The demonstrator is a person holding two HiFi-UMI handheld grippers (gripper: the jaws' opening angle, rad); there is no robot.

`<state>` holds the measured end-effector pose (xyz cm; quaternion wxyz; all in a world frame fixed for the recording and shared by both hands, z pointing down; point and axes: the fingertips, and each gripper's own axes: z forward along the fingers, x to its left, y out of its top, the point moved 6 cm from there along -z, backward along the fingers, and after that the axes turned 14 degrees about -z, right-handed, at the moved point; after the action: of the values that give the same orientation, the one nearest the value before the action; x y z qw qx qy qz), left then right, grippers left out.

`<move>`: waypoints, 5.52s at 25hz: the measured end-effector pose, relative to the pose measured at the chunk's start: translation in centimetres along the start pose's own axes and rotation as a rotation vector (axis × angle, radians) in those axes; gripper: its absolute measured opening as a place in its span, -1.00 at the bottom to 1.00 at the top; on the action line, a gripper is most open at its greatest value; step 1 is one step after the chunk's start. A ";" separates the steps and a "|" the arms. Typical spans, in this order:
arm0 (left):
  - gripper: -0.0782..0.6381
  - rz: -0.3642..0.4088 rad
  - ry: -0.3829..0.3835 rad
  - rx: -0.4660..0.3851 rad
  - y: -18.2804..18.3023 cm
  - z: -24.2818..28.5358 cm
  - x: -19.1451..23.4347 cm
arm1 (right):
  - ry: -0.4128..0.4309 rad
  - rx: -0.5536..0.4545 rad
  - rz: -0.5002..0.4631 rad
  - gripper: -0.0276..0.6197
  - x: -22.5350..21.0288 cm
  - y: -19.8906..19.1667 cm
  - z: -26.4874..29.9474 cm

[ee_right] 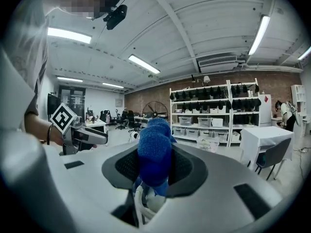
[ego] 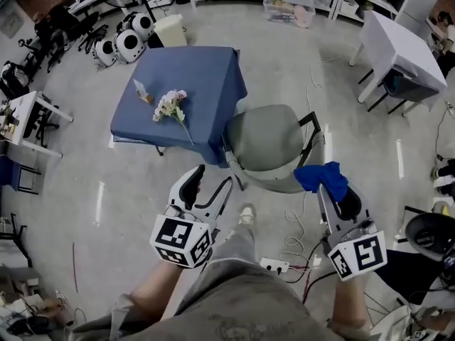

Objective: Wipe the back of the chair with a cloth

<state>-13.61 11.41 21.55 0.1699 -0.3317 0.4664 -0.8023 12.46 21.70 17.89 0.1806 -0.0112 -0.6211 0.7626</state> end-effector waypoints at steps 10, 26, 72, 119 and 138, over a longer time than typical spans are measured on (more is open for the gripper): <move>-0.02 -0.162 0.033 0.169 -2.0 9.2 8.5 | 0.127 0.119 -0.039 -0.51 -2.4 -3.2 14.3; -0.02 -0.425 0.163 0.345 -9.8 16.4 15.0 | 0.448 0.353 -0.031 -0.51 -0.2 -13.7 27.6; -0.26 -0.811 0.477 0.606 -31.5 24.0 18.6 | 1.255 0.974 -0.043 -0.53 14.1 -46.6 32.1; -0.32 -0.791 0.453 0.607 -31.8 24.2 18.8 | 1.376 0.934 -0.132 -0.58 10.4 -38.6 25.8; -0.33 -0.796 0.458 0.596 -31.8 24.2 18.9 | 1.238 1.366 -0.357 -0.59 -3.2 -43.4 22.2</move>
<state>-9.33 1.14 64.30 -0.1662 -0.2369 0.0826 -0.9536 21.46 6.90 63.59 0.5604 -0.2111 0.1750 0.7815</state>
